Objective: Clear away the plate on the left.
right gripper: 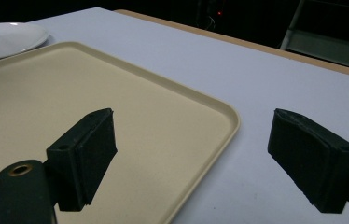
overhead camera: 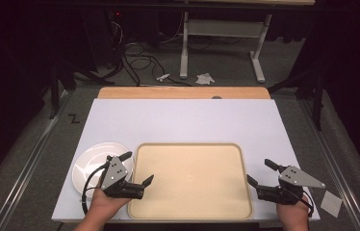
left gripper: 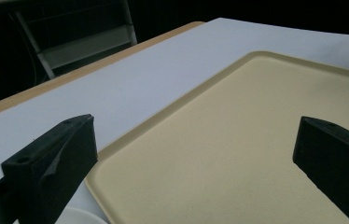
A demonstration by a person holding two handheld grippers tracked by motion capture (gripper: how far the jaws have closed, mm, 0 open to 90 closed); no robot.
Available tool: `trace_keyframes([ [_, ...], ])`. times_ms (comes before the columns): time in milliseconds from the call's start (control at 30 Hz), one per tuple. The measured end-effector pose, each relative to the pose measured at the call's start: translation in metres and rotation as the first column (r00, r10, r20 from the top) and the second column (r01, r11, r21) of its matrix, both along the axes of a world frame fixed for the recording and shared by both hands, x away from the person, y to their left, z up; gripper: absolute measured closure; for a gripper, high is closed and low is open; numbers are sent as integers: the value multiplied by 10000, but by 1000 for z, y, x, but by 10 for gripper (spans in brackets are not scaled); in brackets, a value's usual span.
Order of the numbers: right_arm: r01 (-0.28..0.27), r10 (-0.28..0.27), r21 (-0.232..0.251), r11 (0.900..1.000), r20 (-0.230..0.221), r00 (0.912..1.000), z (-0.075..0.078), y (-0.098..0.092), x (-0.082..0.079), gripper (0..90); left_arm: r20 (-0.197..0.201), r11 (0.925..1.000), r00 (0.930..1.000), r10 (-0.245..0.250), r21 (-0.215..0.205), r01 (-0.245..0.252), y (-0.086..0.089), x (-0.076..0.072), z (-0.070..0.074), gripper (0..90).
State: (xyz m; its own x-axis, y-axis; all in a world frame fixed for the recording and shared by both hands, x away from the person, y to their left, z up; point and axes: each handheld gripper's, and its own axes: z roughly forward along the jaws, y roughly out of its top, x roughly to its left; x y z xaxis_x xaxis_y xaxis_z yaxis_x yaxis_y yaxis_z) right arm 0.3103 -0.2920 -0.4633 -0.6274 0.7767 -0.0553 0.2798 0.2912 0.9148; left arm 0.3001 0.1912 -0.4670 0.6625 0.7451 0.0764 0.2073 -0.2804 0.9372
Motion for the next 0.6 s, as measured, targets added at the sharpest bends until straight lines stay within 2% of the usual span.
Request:
trace_keyframes([
  [300,55,-56,75,10000,60,10000,0,-4,1,161,-9,9997,9999,170,-176,-170,12,0,0,4],
  [600,23,-23,25,10000,69,10000,0,-3,1,161,124,9997,9998,133,-203,-131,15,0,1,4],
])
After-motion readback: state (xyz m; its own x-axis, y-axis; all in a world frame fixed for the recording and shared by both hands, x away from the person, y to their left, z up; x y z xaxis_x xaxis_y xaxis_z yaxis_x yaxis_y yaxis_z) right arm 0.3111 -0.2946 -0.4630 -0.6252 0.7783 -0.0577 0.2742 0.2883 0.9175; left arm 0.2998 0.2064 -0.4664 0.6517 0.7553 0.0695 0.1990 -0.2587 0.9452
